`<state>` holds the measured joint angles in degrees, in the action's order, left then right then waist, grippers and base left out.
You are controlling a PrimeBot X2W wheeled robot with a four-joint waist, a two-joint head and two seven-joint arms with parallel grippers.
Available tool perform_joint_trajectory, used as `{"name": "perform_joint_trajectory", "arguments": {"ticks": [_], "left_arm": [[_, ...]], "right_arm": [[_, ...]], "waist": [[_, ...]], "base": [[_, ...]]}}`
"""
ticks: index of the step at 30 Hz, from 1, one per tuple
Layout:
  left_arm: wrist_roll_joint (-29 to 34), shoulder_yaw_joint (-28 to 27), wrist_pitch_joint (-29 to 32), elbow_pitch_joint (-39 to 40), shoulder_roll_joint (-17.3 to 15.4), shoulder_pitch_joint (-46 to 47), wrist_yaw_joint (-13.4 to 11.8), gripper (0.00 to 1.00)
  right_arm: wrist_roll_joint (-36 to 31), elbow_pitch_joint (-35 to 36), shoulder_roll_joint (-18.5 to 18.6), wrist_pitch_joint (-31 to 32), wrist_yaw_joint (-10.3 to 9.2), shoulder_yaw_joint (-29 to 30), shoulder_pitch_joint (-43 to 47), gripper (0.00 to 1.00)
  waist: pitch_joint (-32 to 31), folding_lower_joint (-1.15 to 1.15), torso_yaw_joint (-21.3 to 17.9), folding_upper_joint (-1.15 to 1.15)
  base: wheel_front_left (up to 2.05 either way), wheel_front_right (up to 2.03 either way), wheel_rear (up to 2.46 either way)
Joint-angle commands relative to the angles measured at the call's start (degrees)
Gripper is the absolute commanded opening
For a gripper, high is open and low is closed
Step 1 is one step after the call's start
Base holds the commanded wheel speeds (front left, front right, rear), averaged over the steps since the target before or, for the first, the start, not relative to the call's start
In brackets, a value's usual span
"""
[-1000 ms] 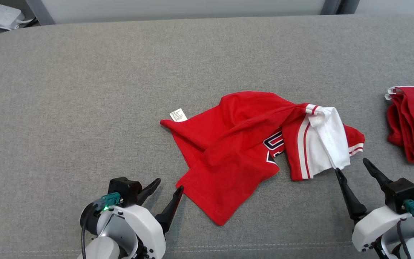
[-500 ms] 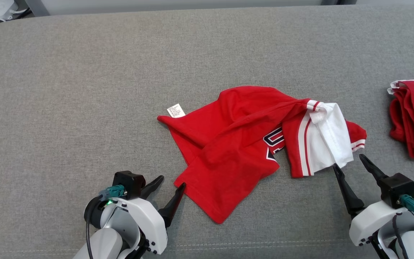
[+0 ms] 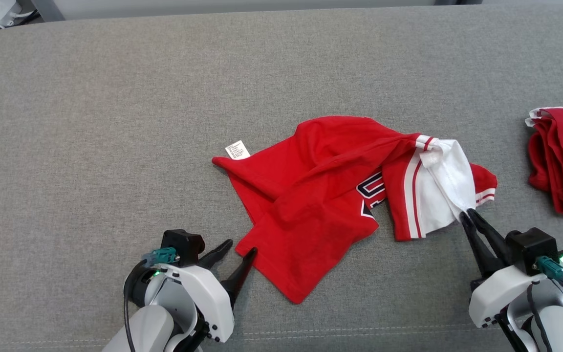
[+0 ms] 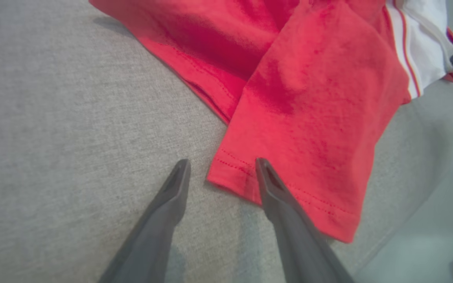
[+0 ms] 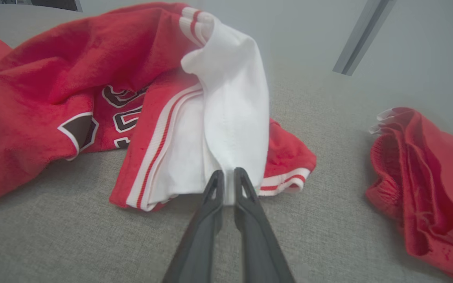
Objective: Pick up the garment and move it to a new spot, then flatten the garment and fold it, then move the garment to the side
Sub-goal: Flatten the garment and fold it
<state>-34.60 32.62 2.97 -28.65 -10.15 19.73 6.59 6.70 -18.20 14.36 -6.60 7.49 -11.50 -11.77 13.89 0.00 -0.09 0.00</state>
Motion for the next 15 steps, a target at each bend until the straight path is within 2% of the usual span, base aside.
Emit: {"name": "perform_joint_trajectory", "arguments": {"ticks": [1, 5, 10, 15], "left_arm": [[-0.88, -1.39, -0.94, 0.18, -0.63, 2.74, 0.49, 0.00], [-1.11, -0.11, -2.75, -1.74, -0.63, 3.19, 0.69, 0.00], [-1.16, 0.53, -4.09, -0.51, -1.36, 1.95, 0.74, 0.00], [-1.73, -0.36, -5.08, 7.87, -4.11, -3.03, -0.65, 0.00]], "right_arm": [[0.66, 0.55, 0.55, -0.52, 0.00, -0.71, -1.14, 0.00], [1.62, 0.37, 0.29, -0.70, 0.00, 0.06, -0.38, 0.00], [2.73, 2.45, -0.05, -1.05, 0.00, 2.38, 2.44, 0.00], [4.99, 12.18, -0.59, -1.27, 0.00, 7.35, 10.55, 0.00]], "waist": [[0.06, 0.00, -0.01, 0.00], [-0.23, 0.00, -0.32, 0.00], [-0.72, 0.00, -0.21, 0.00], [-0.65, 0.00, -0.10, 0.00]], "base": [[0.00, 0.00, 0.00], [0.00, 0.00, 0.00], [0.00, 0.00, 0.00], [0.00, 0.00, 0.00]]}}
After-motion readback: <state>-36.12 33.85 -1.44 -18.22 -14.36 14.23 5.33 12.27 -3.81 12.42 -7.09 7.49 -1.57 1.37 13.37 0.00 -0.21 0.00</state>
